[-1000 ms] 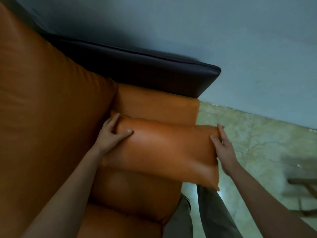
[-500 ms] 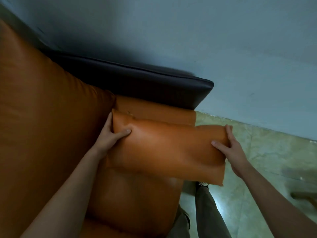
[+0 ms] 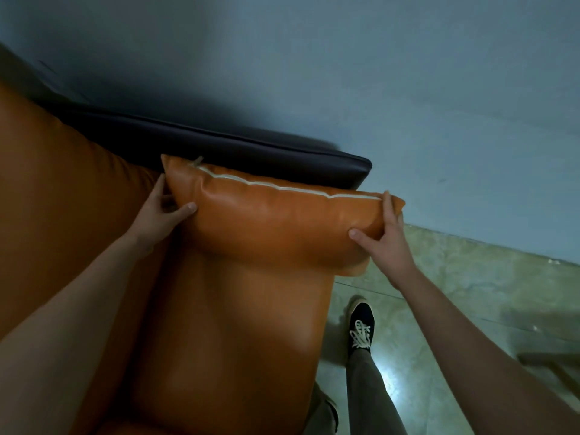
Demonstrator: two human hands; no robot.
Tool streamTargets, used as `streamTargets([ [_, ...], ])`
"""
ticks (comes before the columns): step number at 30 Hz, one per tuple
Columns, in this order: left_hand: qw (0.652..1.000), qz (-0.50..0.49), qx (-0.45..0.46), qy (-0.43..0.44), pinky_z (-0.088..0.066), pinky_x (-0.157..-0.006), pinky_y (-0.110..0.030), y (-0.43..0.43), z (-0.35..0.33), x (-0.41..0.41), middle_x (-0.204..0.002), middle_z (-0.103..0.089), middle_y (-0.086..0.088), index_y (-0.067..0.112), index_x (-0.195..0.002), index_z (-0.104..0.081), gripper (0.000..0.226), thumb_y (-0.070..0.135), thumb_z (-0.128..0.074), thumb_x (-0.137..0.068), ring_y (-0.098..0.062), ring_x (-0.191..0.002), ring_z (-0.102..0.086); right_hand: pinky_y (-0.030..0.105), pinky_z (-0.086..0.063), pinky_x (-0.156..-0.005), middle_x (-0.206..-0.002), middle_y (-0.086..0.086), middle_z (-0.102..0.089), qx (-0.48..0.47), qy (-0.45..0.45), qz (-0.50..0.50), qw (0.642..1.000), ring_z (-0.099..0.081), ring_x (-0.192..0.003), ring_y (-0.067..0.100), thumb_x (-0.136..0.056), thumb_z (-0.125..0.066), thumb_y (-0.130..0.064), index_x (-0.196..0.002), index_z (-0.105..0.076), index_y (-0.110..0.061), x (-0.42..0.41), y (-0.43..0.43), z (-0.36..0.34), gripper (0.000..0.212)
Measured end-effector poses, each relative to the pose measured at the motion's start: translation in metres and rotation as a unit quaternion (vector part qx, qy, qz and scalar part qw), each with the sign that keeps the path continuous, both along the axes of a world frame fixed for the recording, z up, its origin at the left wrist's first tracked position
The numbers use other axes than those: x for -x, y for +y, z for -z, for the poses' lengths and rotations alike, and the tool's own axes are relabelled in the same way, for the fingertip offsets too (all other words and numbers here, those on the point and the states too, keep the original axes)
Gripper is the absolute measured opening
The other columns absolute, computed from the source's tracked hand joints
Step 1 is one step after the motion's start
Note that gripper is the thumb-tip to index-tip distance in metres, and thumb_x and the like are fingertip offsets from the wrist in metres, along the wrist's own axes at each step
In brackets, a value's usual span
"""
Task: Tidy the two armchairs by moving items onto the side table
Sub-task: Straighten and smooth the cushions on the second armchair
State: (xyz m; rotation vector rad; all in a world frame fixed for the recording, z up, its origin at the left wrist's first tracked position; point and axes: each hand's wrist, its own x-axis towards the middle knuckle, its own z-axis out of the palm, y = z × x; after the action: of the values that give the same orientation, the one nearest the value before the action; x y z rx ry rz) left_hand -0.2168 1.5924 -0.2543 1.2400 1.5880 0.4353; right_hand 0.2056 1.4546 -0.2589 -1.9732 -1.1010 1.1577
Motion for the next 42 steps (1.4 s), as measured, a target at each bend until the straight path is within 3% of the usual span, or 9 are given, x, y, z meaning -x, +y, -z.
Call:
streamTargets([
  [3,0.999,-0.023,-0.01,-0.022,-0.047,-0.103,-0.057,-0.008,0.005,-0.005,-0.148,-0.043,0.003,0.066,-0.145,-0.017,0.086,0.038,-0.075,-0.088,-0.026,-0.133,-0.046,0.037,-0.039,-0.112,-0.163,-0.012,-0.016,-0.015,0.024,-0.002,1.0,-0.031,-0.145,0.016,-0.079,-0.083,-0.042,-0.156,-0.004,-0.052,-0.01,0.001,0.001,0.11],
  [7,0.992,-0.088,0.036,-0.083,-0.047,-0.096,-0.062,-0.02,0.007,-0.014,-0.159,-0.032,0.004,0.068,-0.146,-0.007,0.102,0.049,-0.081,-0.078,-0.028,-0.137,-0.04,0.025,-0.044,-0.096,-0.14,-0.052,-0.018,-0.011,0.082,0.036,0.996,-0.042,-0.137,0.012,-0.073,-0.086,-0.043,-0.149,0.0,-0.066,-0.02,-0.017,0.006,0.117],
  [13,0.988,-0.096,-0.018,-0.119,-0.049,-0.101,-0.049,-0.026,0.034,-0.016,-0.156,-0.038,0.012,0.066,-0.147,-0.015,0.104,0.049,-0.086,-0.073,-0.004,-0.127,-0.049,0.031,-0.049,-0.1,-0.142,-0.04,-0.034,-0.011,0.133,0.077,0.988,-0.053,-0.123,-0.009,-0.053,-0.093,-0.06,-0.145,0.004,-0.071,0.0,-0.01,0.024,0.134],
  [20,0.986,-0.115,-0.006,-0.122,-0.055,-0.087,-0.043,-0.005,0.034,0.034,-0.143,-0.051,0.02,0.063,-0.147,-0.025,0.1,0.051,-0.086,-0.068,-0.004,-0.12,-0.057,0.024,-0.039,-0.106,-0.161,-0.02,-0.02,-0.049,0.08,0.044,0.995,-0.045,-0.126,-0.015,-0.075,-0.087,-0.038,-0.152,0.012,-0.057,0.071,0.033,0.032,0.127],
  [26,0.989,-0.098,-0.059,-0.089,-0.047,-0.109,-0.047,-0.01,0.032,0.021,-0.152,-0.046,0.007,0.047,-0.156,-0.018,0.099,0.035,-0.083,-0.081,-0.01,-0.132,-0.053,0.015,-0.04,-0.094,-0.129,-0.053,-0.021,-0.035,0.059,0.016,0.998,-0.043,-0.109,-0.032,-0.076,-0.084,-0.047,-0.153,0.014,-0.053,0.058,0.024,0.027,0.125],
  [29,0.996,-0.04,-0.068,-0.032,-0.033,-0.12,-0.042,-0.009,0.024,0.014,-0.161,-0.032,0.002,0.035,-0.16,-0.007,0.107,0.042,-0.08,-0.083,-0.016,-0.143,-0.04,0.036,-0.039,-0.114,-0.155,-0.029,-0.022,-0.022,0.009,0.017,1.0,-0.039,-0.13,-0.01,-0.074,-0.082,-0.051,-0.155,0.012,-0.049,0.051,0.015,0.017,0.124],
  [32,0.982,0.003,-0.143,0.127,-0.017,-0.118,-0.037,-0.019,0.012,-0.002,-0.168,-0.006,0.0,0.041,-0.16,-0.004,0.114,0.072,-0.071,-0.073,-0.024,-0.154,-0.011,0.049,-0.022,-0.122,-0.167,-0.01,0.007,-0.04,-0.118,0.026,0.992,-0.007,-0.153,0.014,-0.075,-0.075,-0.067,-0.157,0.002,-0.051,0.052,0.003,0.011,0.114],
  [37,0.893,0.235,-0.245,0.297,-0.007,-0.109,-0.077,-0.025,0.004,-0.043,-0.169,0.002,0.003,0.052,-0.156,-0.009,0.11,0.093,-0.051,-0.063,-0.031,-0.155,0.013,0.068,0.013,-0.115,-0.17,-0.002,0.008,-0.083,-0.342,-0.207,0.913,0.017,-0.155,0.029,-0.073,-0.049,-0.087,-0.158,-0.008,-0.046,0.091,0.017,0.015,0.103],
  [42,0.875,0.27,-0.221,0.335,-0.001,-0.106,-0.081,-0.022,0.025,-0.055,-0.169,0.006,0.001,0.055,-0.155,-0.004,0.112,0.096,-0.048,-0.061,-0.034,-0.153,0.02,0.076,0.006,-0.112,-0.17,0.0,-0.005,-0.073,-0.391,-0.204,0.895,0.007,-0.156,0.034,-0.07,-0.052,-0.085,-0.157,-0.014,-0.047,0.105,0.026,0.042,0.102],
])
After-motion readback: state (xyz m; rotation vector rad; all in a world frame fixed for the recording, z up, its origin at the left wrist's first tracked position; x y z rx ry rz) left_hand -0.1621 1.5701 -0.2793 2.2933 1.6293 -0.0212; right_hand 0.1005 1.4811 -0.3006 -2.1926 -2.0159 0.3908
